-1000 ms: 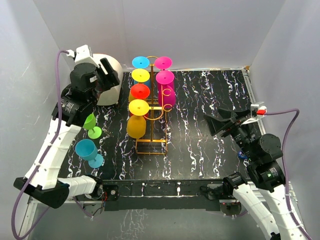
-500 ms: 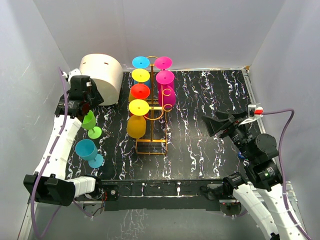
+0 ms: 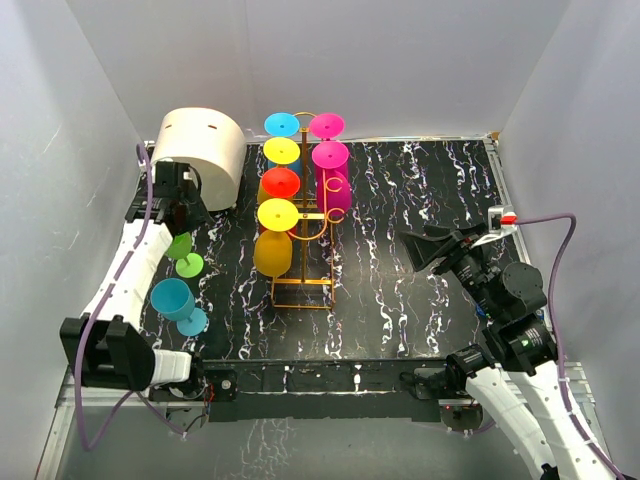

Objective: Place the wine glass upside down on the wine glass rack

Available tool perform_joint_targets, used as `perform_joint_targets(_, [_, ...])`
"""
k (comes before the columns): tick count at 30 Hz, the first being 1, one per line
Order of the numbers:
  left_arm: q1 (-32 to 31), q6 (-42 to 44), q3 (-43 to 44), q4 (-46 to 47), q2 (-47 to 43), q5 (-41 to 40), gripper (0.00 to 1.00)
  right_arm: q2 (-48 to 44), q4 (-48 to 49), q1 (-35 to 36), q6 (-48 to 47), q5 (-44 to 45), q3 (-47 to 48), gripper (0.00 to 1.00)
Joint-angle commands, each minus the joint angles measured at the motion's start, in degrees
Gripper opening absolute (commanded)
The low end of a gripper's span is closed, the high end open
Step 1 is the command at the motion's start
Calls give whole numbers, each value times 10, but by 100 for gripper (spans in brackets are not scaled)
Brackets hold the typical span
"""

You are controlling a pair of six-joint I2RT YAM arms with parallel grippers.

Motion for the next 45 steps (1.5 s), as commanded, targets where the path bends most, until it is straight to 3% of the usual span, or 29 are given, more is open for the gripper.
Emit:
perform_joint_targets(1, [23,12,13,27,28,30,56,-5,24,0,5,2,5,75])
perform_joint_targets(6, [48,11,17,34,69,46,44,-19,12,0,-1,17,2,75])
perform_joint_targets(17, [51,30,20,11,55,48,1,-20,13,0,-1,24,0,75])
perform_joint_targets(25, [51,49,27,-5,42,47,0,-17,12,0,6,26,6,75])
perform_joint_targets(32, [51,47,71,-33,-19,76,0,-10,17,0,31,31,-3,75])
perform_joint_targets(40, [51,51,140,-45,-77,97,0,18,46,0,116,42,-18,74])
perform_joint_targets(45, [50,60,178,-11,-108,155,0,25,67,0,160,27,-27,74])
